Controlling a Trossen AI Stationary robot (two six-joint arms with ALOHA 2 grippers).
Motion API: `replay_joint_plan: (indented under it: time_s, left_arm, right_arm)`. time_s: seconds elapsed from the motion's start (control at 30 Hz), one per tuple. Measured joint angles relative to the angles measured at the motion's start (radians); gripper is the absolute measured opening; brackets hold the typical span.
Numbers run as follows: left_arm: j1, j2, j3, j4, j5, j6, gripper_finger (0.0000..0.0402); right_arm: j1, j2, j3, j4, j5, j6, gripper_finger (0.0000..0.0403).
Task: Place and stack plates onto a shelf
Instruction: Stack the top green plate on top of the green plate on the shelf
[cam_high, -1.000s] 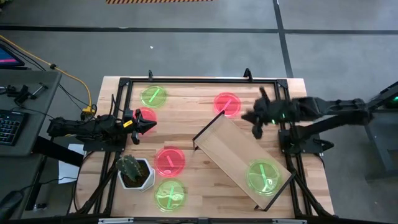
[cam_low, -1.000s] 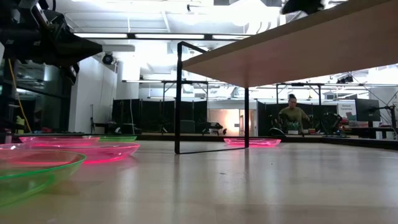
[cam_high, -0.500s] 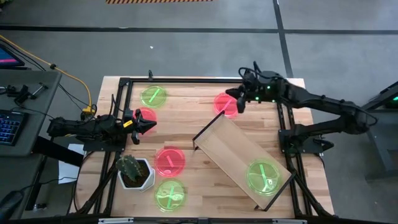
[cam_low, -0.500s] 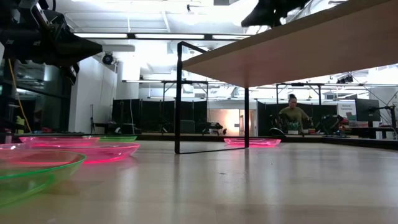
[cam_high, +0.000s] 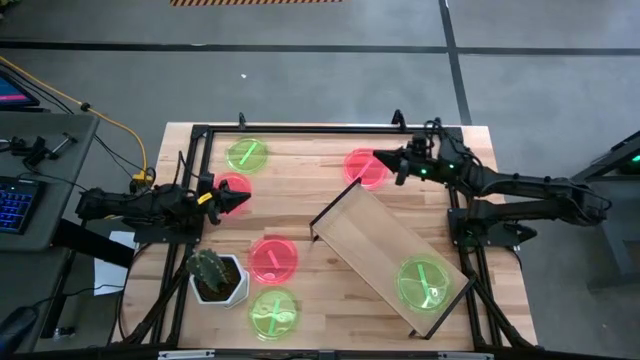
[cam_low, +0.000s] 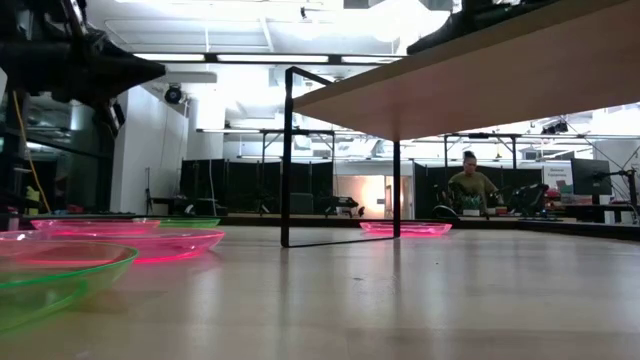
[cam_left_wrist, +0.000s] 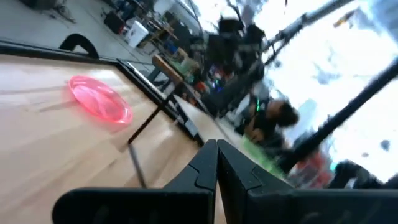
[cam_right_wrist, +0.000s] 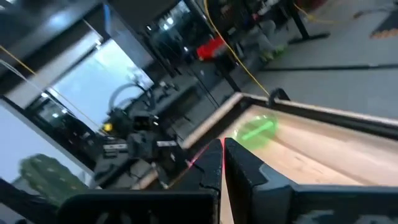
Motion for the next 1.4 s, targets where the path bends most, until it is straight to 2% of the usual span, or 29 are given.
replay_joint_plan:
  time_s: [0.13, 0.23, 0.37, 0.5, 0.6, 0.7, 0.83, 1.03, 1.2, 1.3, 1.4]
  left_arm:
    - [0.001, 0.0, 0.0, 0.09, -0.118, -0.036, 0.0001]
    - [0.001, -0.001, 0.0, 0.157, -0.151, -0.058, 0.0001]
    - [0.001, 0.0, 0.0, 0.161, -0.166, -0.025, 0.0001]
    - [0.005, 0.006, 0.0, 0.16, -0.285, -0.035, 0.0001]
    - [0.04, 0.059, 0.022, 0.111, -0.263, -0.077, 0.0002]
    - [0.107, 0.165, 0.092, 0.07, -0.256, -0.11, 0.0014]
    - [0.236, 0.331, 0.23, -0.045, -0.165, -0.087, 0.0046]
    - [0.479, 0.655, 0.435, -0.255, 0.148, -0.03, 0.0097]
    - [0.631, 0.914, 0.544, -0.308, 0.314, 0.076, 0.0135]
    - [0.669, 1.035, 0.594, -0.364, 0.348, 0.152, 0.0154]
    - [0.675, 1.131, 0.632, -0.407, 0.331, 0.223, 0.0166]
  right_arm:
    - [-0.008, -0.042, -0.001, -0.001, 0.0, -0.018, 0.0]
    - [-0.011, -0.069, -0.001, -0.001, 0.0, -0.014, 0.0]
    - [-0.011, -0.086, -0.001, -0.003, -0.001, -0.018, 0.0]
    - [-0.012, -0.088, -0.001, -0.004, -0.001, -0.024, 0.0]
    - [-0.012, -0.088, -0.001, -0.006, -0.002, -0.009, 0.0]
    - [-0.013, -0.088, -0.001, -0.017, -0.002, -0.009, 0.0]
    - [-0.014, -0.088, -0.001, -0.024, 0.011, -0.012, 0.0]
    - [-0.014, -0.088, -0.001, -0.063, 0.016, -0.013, 0.0]
    - [-0.014, -0.088, -0.001, -0.081, 0.016, -0.009, 0.0]
    - [-0.014, -0.088, -0.001, -0.084, 0.016, -0.009, 0.0]
    - [-0.014, -0.088, -0.001, -0.095, 0.016, -0.009, 0.0]
